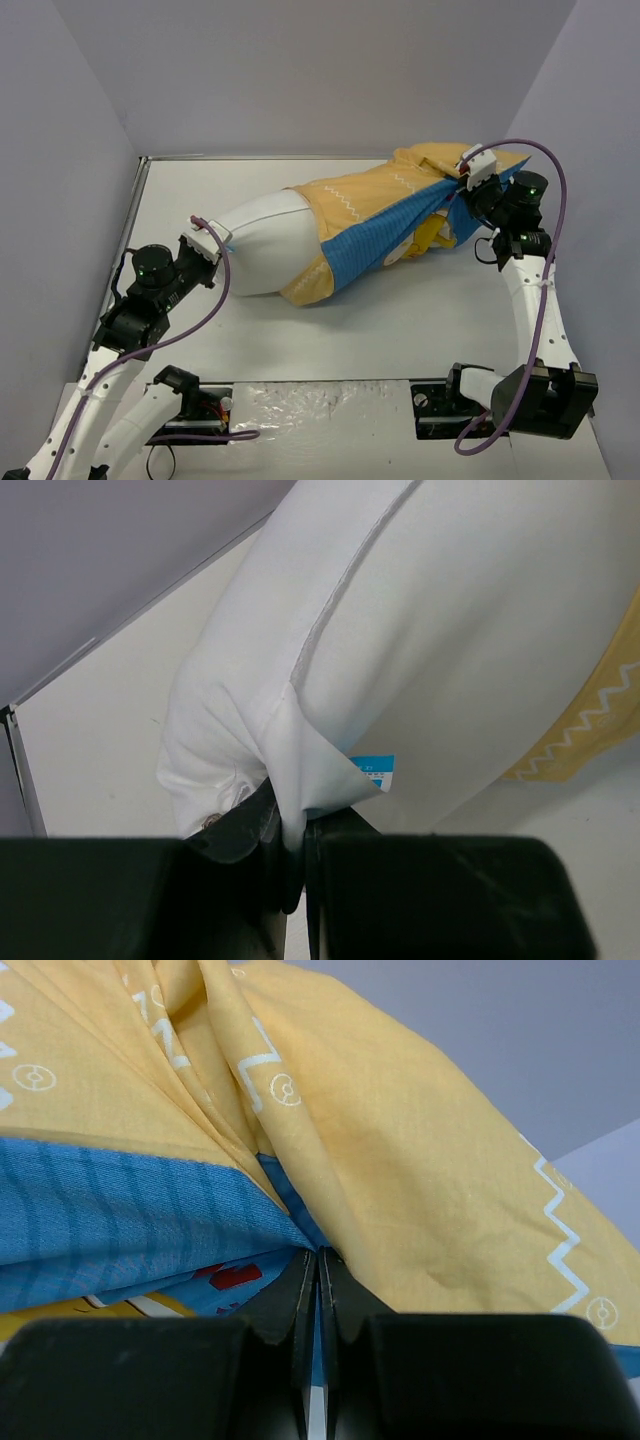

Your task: Remove the pillowcase from the pillow

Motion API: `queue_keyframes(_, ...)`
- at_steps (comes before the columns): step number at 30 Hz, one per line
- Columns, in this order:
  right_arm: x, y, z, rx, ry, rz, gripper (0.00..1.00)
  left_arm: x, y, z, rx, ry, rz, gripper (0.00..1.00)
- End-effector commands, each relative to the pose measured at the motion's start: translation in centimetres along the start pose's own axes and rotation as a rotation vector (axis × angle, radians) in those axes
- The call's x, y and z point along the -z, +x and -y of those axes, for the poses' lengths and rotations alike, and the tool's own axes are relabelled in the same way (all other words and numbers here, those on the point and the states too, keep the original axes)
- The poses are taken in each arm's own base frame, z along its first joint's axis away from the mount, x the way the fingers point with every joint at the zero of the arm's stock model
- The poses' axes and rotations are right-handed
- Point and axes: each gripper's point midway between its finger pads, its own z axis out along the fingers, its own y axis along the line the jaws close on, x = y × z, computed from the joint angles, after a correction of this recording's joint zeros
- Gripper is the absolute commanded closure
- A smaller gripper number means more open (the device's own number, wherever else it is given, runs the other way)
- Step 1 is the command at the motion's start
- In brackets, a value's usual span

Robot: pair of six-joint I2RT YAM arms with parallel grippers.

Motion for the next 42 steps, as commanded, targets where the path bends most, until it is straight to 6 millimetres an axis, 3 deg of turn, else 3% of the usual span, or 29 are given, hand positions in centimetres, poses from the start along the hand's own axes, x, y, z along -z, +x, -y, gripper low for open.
queue_keyframes(1, 1.0, -3.1, 2.4, 0.041, 0.052, 0.120, 1.00, 0.9, -1.6, -2.9, -0.007, -0.137, 0.047, 0.98)
queue_keyframes(3, 0.3, -2.9, -0.6, 0.030, -0.057, 0.115, 1.00, 0.5, -1.7, -1.9, 0.001, -0.082, 0.058, 0.98)
queue_keyframes(5, 0.1, -3.0, -2.0, 0.038, -0.098, 0.117, 0.88, 0.1, -1.6, -1.5, 0.006, -0.057, 0.056, 0.98)
queue_keyframes(6, 0.3, -3.2, -2.5, 0.045, -0.113, 0.122, 0.58, 0.1, -1.6, -1.4, 0.009, -0.054, 0.057, 0.98)
queue_keyframes(7, 0.3, -3.4, -2.8, 0.055, -0.125, 0.128, 0.44, 0.2, -1.6, -1.4, 0.009, -0.053, 0.059, 0.98)
queue_keyframes(9, 1.1, -4.3, -3.1, 0.100, -0.147, 0.148, 0.25, 0.2, -1.6, -1.3, 0.012, -0.053, 0.061, 0.98)
queue_keyframes(11, 2.5, -4.8, -4.1, 0.154, -0.201, 0.159, 0.19, 0.2, -1.6, -1.3, 0.014, -0.051, 0.065, 0.98)
queue_keyframes(14, 3.7, -5.5, -4.0, 0.273, -0.212, 0.154, 0.14, 0.1, -1.7, -1.1, 0.021, -0.043, 0.069, 0.98)
queue_keyframes(16, 3.9, -5.6, -2.7, 0.385, -0.172, 0.124, 0.14, 0.1, -1.9, -1.1, 0.024, -0.041, 0.074, 0.98)
queue_keyframes(21, 2.8, -2.3, 0.2, 0.576, -0.093, -0.046, 0.18, 0.2, -2.1, -1.1, 0.025, -0.040, 0.083, 0.98)
queue_keyframes(25, 1.7, -1.1, 0.3, 0.620, -0.118, -0.102, 0.23, 0.2, -2.1, -1.0, 0.028, -0.036, 0.084, 0.98)
queue_keyframes(28, 0.5, 0.1, 0.4, 0.618, -0.127, -0.153, 0.32, 0.2, -2.1, -1.0, 0.028, -0.035, 0.083, 0.98)
queue_keyframes(30, -0.1, -0.1, 1.2, 0.592, -0.108, -0.174, 0.58, 0.3, -2.1, -1.0, 0.028, -0.039, 0.083, 0.98)
queue_keyframes(31, -0.6, 0.7, 1.7, 0.561, -0.093, -0.215, 0.70, 0.3, -2.1, -1.2, 0.030, -0.048, 0.082, 0.98)
queue_keyframes(32, -0.6, 0.4, 2.5, 0.560, -0.069, -0.226, 0.89, 0.4, -2.2, -1.3, 0.032, -0.054, 0.086, 0.98)
queue_keyframes(34, -0.4, 0.4, 3.4, 0.556, -0.037, -0.242, 1.00, 0.7, -2.5, -2.0, 0.032, -0.095, 0.095, 0.98)
queue_keyframes(42, 4.2, -2.0, 11.0, 0.397, 0.295, -0.197, 1.00, 3.5, -5.9, -6.6, 0.043, -0.321, 0.153, 0.98)
